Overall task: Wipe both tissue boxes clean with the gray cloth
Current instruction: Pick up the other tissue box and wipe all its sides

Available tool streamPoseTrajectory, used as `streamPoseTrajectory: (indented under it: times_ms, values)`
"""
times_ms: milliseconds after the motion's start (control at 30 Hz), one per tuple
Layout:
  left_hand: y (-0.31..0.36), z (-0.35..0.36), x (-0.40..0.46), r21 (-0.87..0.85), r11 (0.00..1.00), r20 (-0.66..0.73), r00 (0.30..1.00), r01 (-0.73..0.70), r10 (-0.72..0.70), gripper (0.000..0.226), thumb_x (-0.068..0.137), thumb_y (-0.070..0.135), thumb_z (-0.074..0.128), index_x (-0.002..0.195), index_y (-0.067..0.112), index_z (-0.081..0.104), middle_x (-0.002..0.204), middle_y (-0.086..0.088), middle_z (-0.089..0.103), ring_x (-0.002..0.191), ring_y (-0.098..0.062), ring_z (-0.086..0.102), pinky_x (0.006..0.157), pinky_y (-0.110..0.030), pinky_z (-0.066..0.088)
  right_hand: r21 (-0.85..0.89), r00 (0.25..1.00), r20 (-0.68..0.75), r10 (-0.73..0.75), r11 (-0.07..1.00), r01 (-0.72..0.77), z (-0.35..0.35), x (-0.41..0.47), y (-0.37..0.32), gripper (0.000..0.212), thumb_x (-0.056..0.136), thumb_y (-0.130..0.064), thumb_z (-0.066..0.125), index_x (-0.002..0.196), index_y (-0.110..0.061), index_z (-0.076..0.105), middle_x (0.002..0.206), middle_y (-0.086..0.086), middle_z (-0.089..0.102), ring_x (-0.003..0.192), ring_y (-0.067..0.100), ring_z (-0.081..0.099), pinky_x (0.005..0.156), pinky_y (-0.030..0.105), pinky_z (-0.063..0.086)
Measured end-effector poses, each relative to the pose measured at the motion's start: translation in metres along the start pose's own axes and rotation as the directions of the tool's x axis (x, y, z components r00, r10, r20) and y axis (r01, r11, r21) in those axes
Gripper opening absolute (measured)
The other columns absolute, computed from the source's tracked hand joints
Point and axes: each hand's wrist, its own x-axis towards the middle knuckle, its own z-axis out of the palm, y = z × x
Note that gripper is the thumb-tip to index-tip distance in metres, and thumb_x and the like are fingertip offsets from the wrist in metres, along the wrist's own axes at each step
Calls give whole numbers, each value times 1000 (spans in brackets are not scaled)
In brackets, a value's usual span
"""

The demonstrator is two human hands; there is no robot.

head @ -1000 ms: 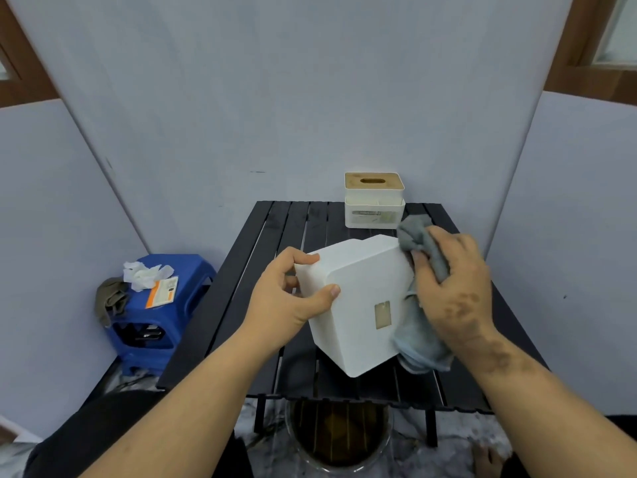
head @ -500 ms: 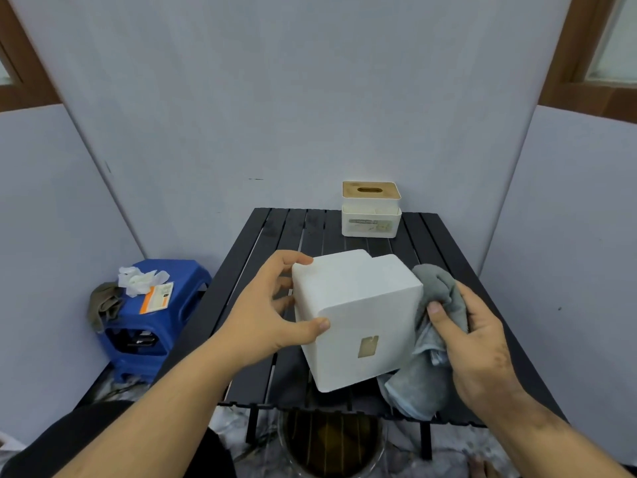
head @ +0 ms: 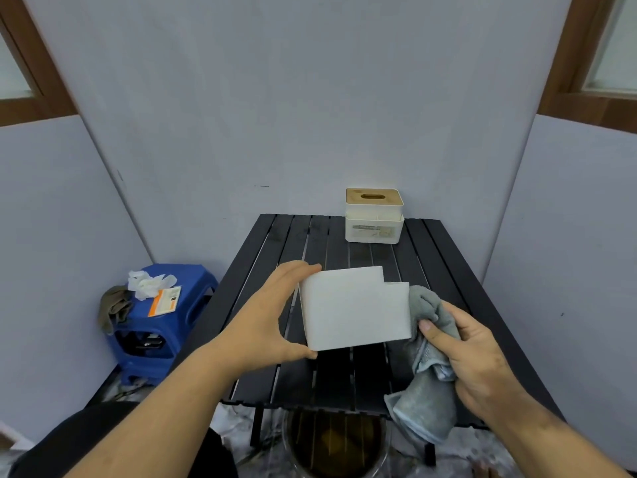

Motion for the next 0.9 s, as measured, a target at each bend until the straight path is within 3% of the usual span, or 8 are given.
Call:
streamPoseTrajectory:
  times_ms: [167, 300, 367, 433, 500, 600, 733, 900]
  values:
    - [-4, 14, -12, 10, 997, -49, 996, 77, -76, 119, 61, 31, 98, 143, 69, 22, 149, 30, 12, 137, 20, 16, 117, -24, 23, 45, 998, 9, 64, 997, -64, 6, -2, -3, 30, 91, 4, 56, 116, -8, 68, 99, 17, 74, 74, 16, 73, 54, 18, 55]
    - [-10, 34, -22, 5, 987, -71, 984, 163, -162, 125, 73, 17, 91, 141, 78, 6, 132, 24, 26, 124, 1, 45, 114, -18, 38, 46, 990, -3, 143, 989, -143, 12, -3, 4, 24, 92, 0, 58, 114, -5, 67, 71, 12, 68, 40, 13, 54, 33, 19, 38]
    - [-12, 44, -25, -35, 983, -71, 981, 181, -183, 124, 75, 12, 89, 142, 77, 5, 130, 27, 26, 123, -1, 47, 112, -18, 40, 20, 983, 7, 183, 983, -183, 12, -2, 10, 23, 92, -3, 59, 115, -3, 64, 59, 10, 59, 31, 10, 36, 31, 16, 27]
    - [-13, 50, -26, -84, 979, -92, 977, 186, -194, 118, 75, 17, 89, 145, 72, 11, 132, 28, 27, 127, -1, 45, 110, -18, 38, -1, 979, 8, 203, 979, -203, 14, -3, 13, 21, 92, -1, 59, 113, -3, 63, 58, 10, 58, 30, 8, 37, 30, 16, 28]
    - [-15, 53, -26, -142, 974, -136, 971, 175, -194, 104, 78, 23, 88, 144, 67, 20, 135, 25, 29, 129, 4, 40, 105, -10, 38, -27, 978, 4, 207, 978, -206, 18, -6, 14, 21, 91, 2, 60, 111, -4, 65, 67, 12, 65, 40, 11, 55, 33, 19, 38]
    - [-16, 55, -25, -199, 967, -220, 955, 157, -200, 75, 85, 22, 82, 131, 59, 36, 134, 20, 36, 124, 12, 40, 93, -1, 42, -87, 979, 12, 206, 975, -204, 19, -6, 18, 24, 88, -1, 66, 110, -9, 68, 90, 19, 72, 72, 25, 68, 53, 30, 51]
    - [-22, 58, -22, -226, 959, -277, 932, 172, -233, 58, 90, 19, 77, 119, 56, 44, 130, 18, 42, 118, -1, 52, 88, -10, 52, -163, 974, 18, 224, 962, -218, 18, -5, 23, 21, 85, -2, 70, 101, -15, 73, 95, 20, 73, 81, 29, 68, 66, 35, 53]
    - [-29, 61, -21, -222, 952, -258, 929, 208, -264, 55, 92, 15, 74, 114, 57, 46, 127, 22, 41, 114, -3, 55, 90, -13, 53, -224, 976, 7, 218, 952, -211, 16, -1, 17, 19, 84, -3, 72, 100, -14, 74, 95, 21, 73, 84, 31, 71, 72, 38, 56]
